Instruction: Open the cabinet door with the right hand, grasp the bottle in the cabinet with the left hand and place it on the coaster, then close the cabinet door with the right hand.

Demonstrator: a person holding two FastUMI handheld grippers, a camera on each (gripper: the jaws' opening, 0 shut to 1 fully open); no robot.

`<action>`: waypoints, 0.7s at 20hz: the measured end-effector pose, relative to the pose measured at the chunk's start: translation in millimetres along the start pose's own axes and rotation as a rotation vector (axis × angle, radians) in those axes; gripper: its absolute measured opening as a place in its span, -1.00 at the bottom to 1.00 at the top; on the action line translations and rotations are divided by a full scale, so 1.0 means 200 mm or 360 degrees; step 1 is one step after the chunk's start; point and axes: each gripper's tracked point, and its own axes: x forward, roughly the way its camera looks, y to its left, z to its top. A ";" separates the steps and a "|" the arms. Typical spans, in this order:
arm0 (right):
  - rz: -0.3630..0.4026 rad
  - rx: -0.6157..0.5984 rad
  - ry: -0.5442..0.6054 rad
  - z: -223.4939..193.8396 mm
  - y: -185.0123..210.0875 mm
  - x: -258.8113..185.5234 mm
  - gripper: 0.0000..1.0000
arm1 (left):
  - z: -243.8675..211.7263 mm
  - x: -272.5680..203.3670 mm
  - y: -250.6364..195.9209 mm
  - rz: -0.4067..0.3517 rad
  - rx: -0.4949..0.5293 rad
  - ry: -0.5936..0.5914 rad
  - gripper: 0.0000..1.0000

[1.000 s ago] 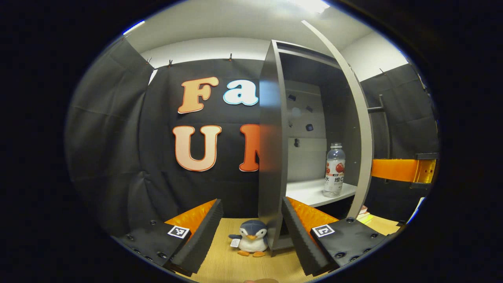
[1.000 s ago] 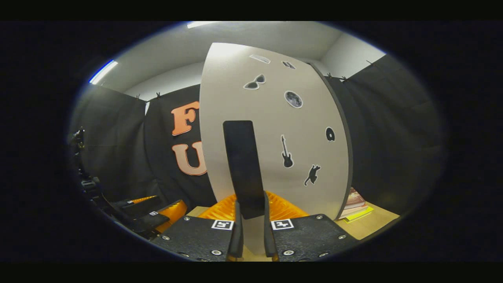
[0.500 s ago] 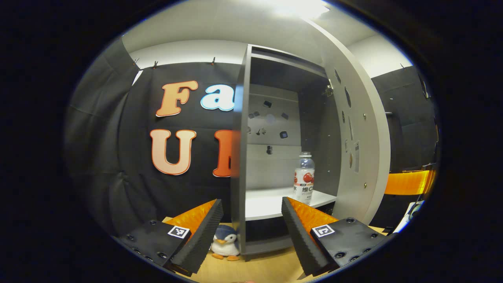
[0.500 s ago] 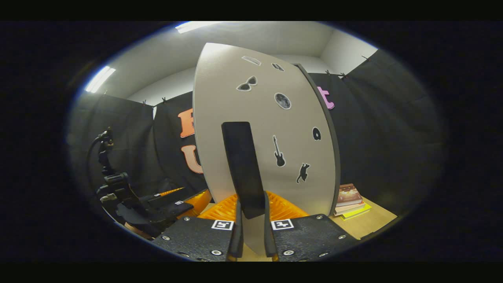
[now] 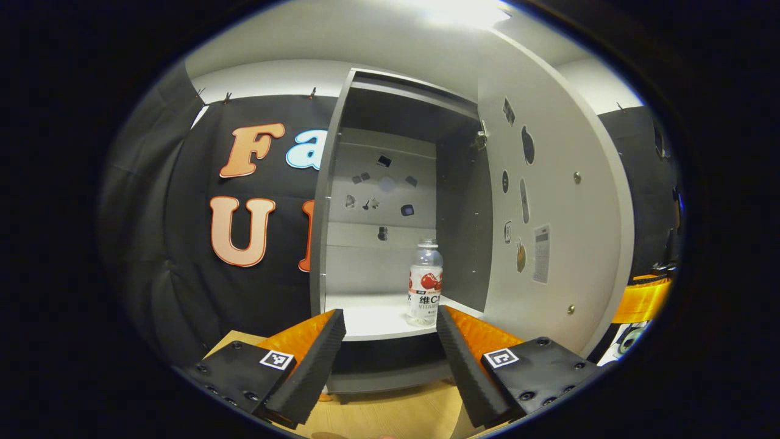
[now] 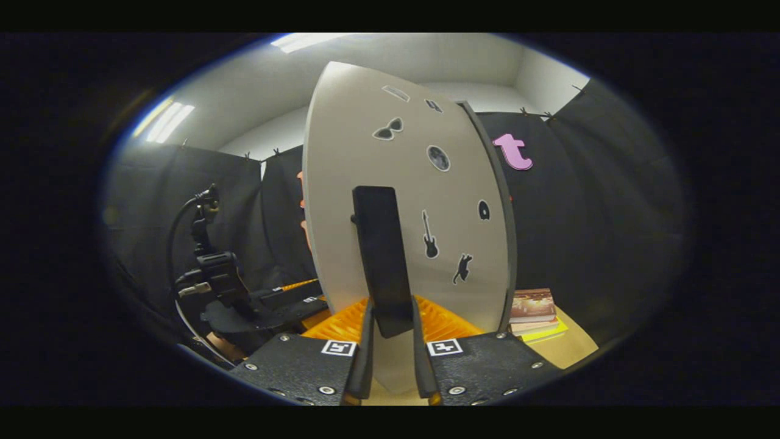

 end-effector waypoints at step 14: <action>-0.0456 -0.0091 -0.0031 0.02 -0.31 -0.26 -0.02 | 0.06 0.01 -0.37 -0.0159 0.0027 -0.0038 0.92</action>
